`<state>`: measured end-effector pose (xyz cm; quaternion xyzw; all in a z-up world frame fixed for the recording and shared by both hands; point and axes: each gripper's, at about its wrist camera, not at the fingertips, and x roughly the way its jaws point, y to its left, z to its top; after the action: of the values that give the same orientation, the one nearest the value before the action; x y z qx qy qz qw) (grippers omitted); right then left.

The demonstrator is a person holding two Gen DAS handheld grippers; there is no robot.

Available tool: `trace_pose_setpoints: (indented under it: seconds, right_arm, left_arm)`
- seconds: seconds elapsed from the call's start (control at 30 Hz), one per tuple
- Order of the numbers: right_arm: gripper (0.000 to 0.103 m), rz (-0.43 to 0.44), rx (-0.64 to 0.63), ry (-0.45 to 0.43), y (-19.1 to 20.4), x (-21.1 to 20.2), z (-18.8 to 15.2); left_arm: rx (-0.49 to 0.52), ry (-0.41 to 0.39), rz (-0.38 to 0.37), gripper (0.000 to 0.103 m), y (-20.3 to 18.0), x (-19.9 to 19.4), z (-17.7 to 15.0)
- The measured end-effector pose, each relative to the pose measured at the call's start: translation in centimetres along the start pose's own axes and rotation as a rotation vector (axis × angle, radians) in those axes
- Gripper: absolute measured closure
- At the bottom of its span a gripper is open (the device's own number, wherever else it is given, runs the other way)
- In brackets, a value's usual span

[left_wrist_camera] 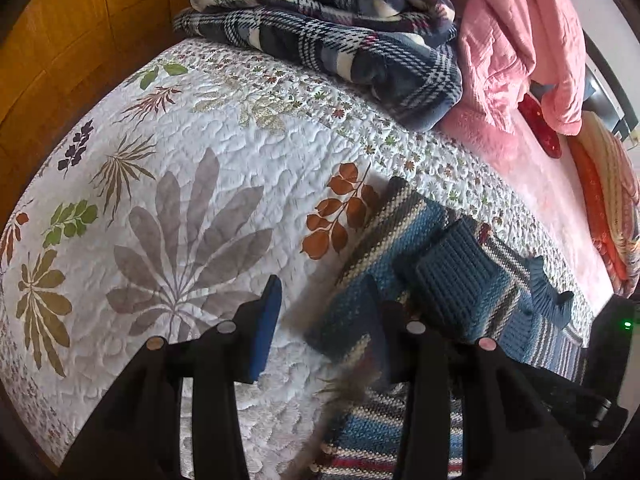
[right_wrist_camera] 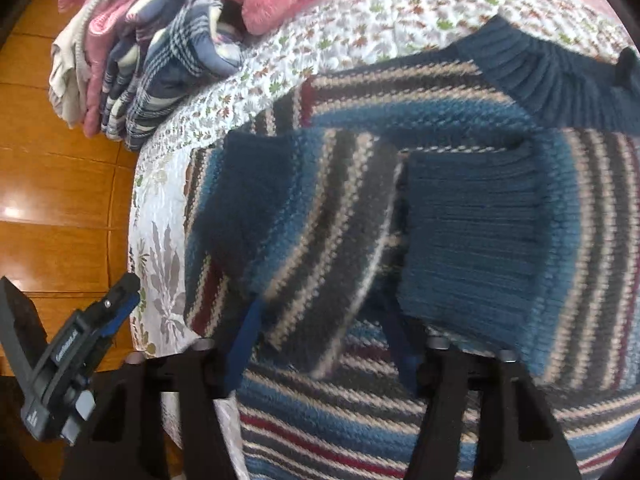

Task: Fold small clothes

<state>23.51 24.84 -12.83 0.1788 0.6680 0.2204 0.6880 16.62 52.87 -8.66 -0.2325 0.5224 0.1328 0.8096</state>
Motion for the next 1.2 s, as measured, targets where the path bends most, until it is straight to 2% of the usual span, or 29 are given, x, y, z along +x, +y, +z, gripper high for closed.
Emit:
trace_pose_setpoints:
  seconds: [0.03, 0.07, 0.13, 0.27, 0.47, 0.63, 0.77, 0.93, 1.0, 1.07, 1.2]
  right_arm:
    - [0.076, 0.006, -0.002, 0.001, 0.1, 0.2, 0.1]
    - [0.083, -0.003, -0.006, -0.001, 0.2, 0.3, 0.2]
    - [0.089, -0.005, -0.038, -0.017, 0.8, -0.3, 0.2]
    - [0.091, 0.017, -0.117, -0.078, 1.8, -3.9, 0.4]
    - [0.091, 0.026, -0.133, -0.133, 0.5, -9.3, 1.2]
    - [0.091, -0.066, -0.135, -0.170, -2.8, -12.4, 1.8]
    - [0.091, -0.145, -0.112, -0.157, -6.3, -12.1, 2.2]
    - [0.090, -0.157, -0.042, -0.144, -9.8, -10.3, 1.8]
    - [0.085, -0.185, -0.031, -0.133, -10.5, -9.4, 1.5]
    - [0.073, -0.245, -0.037, -0.131, -10.6, -9.3, 1.2]
    - [0.065, -0.330, -0.076, -0.195, -9.2, -11.2, 1.0]
  left_arm:
    - [-0.007, 0.001, -0.005, 0.062, 0.2, 0.0, 0.1]
    - [-0.013, 0.002, -0.008, 0.062, 0.2, 0.2, 0.1]
    - [-0.023, 0.006, -0.019, 0.062, 0.5, 0.4, 0.2]
    - [-0.029, 0.005, -0.034, 0.062, 0.9, 0.3, 0.3]
    - [0.023, 0.007, -0.053, 0.062, -0.6, 0.3, -0.2]
    - [0.114, 0.018, -0.072, 0.060, -3.0, 0.5, -1.3]
    - [0.180, 0.060, -0.083, 0.060, -5.0, 1.8, -2.8]
    - [0.259, 0.117, -0.040, 0.060, -6.9, 3.7, -4.8]
    - [0.282, 0.129, -0.021, 0.059, -7.0, 4.2, -5.2]
    - [0.291, 0.143, -0.015, 0.059, -7.0, 4.6, -5.5]
    - [0.258, 0.122, -0.019, 0.059, -6.4, 4.1, -5.0]
